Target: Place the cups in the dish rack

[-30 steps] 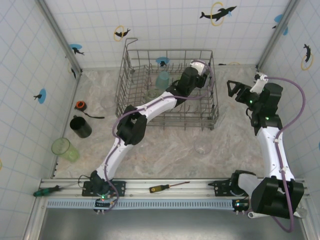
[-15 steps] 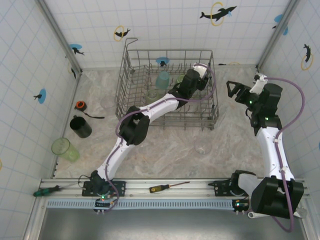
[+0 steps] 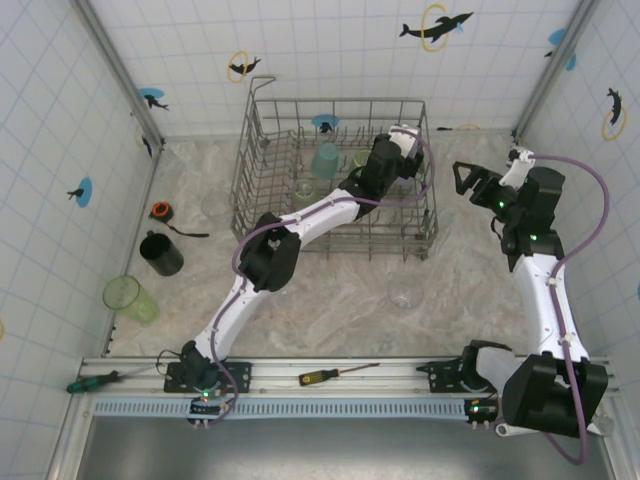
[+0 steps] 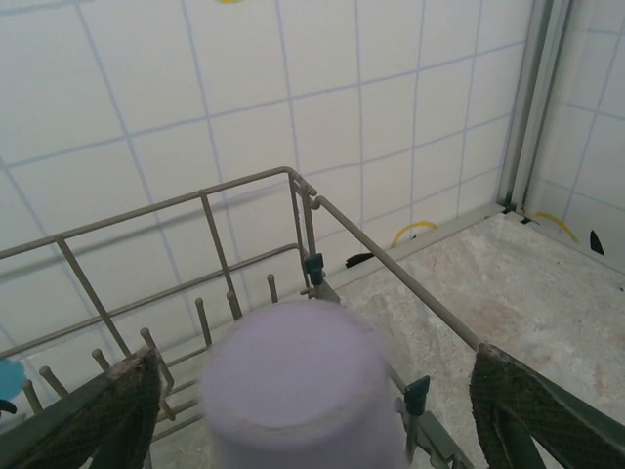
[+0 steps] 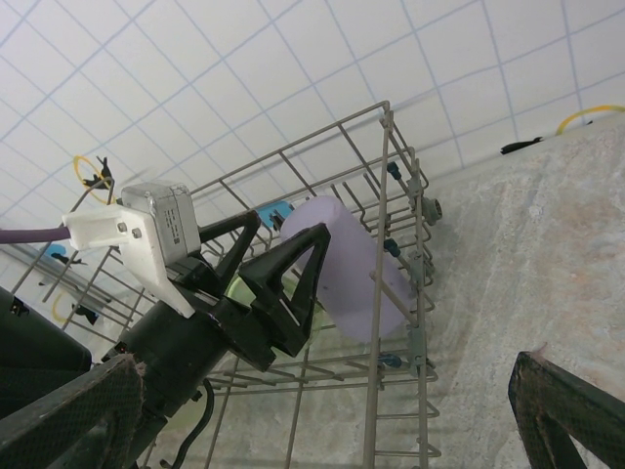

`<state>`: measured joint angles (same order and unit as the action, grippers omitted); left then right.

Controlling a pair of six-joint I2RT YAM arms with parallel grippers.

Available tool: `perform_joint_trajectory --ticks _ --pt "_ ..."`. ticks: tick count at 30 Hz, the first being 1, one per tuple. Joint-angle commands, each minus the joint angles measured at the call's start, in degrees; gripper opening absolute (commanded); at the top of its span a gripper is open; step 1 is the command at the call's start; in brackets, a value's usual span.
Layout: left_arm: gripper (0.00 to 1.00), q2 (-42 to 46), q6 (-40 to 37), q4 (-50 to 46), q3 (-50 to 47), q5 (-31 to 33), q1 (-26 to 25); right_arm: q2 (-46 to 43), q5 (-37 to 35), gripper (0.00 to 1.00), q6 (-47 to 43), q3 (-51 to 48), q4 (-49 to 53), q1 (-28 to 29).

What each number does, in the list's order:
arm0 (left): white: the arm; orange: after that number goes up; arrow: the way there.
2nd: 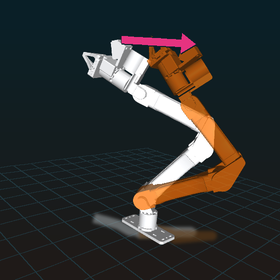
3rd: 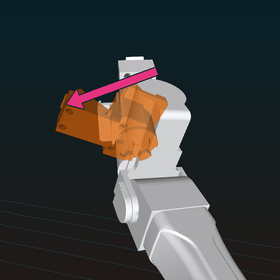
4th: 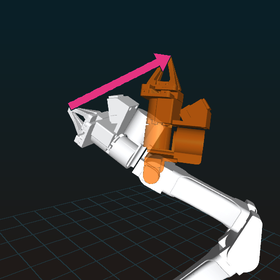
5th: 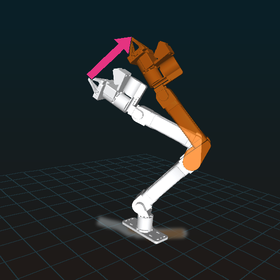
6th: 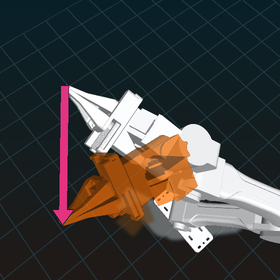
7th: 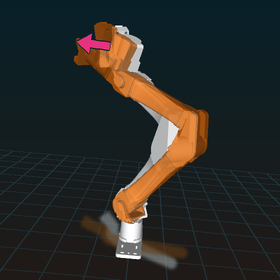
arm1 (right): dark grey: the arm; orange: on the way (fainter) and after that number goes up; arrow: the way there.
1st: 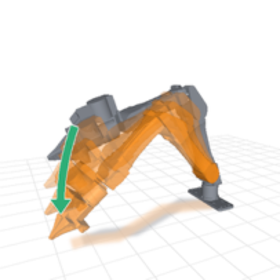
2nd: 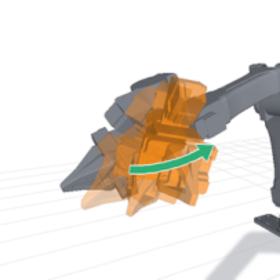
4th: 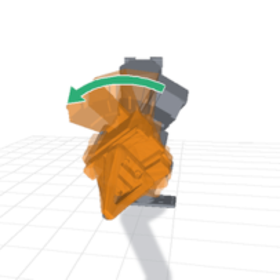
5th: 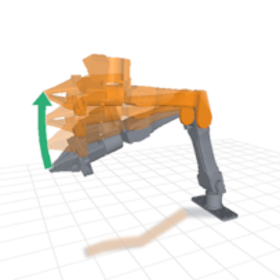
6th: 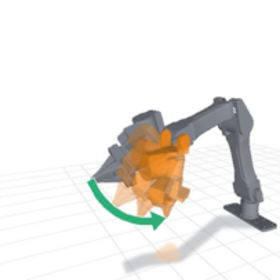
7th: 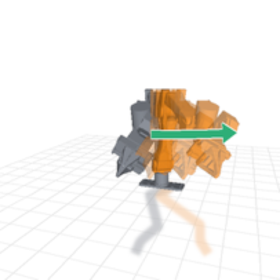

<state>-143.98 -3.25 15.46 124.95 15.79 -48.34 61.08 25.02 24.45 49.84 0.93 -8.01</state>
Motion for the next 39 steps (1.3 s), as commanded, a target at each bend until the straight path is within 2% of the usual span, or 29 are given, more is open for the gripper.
perform_joint_trajectory --ticks 1,4,5,15,27,39 --pt "0.88 0.45 -1.37 1.59 -0.4 1.35 -0.26 -1.49 0.64 1.0 0.1 -0.99 -1.88 -0.33" --pt "0.92 1.17 -1.24 1.59 -0.88 1.44 -0.35 -1.5 0.82 1.0 0.17 -0.98 -1.9 -0.34" --pt "0.97 1.49 -1.15 1.59 -0.98 1.48 -0.35 -1.54 0.91 1.0 0.22 -0.9 -1.8 -0.33" --pt "0.97 12.24 -3.41 3.45 -8.42 2.2 -2.79 -1.84 1.8 1.0 0.77 1.16 0.23 -0.43" --pt "0.98 28.05 3.4 -1.89 -20.06 4.52 -3.16 -1.6 4.95 1.0 4.97 1.74 0.18 0.34" --pt "0.98 42.31 5.94 -12.96 -31.13 14.28 -3.17 -1.23 2.42 1.0 4.41 2.26 4.0 5.85"
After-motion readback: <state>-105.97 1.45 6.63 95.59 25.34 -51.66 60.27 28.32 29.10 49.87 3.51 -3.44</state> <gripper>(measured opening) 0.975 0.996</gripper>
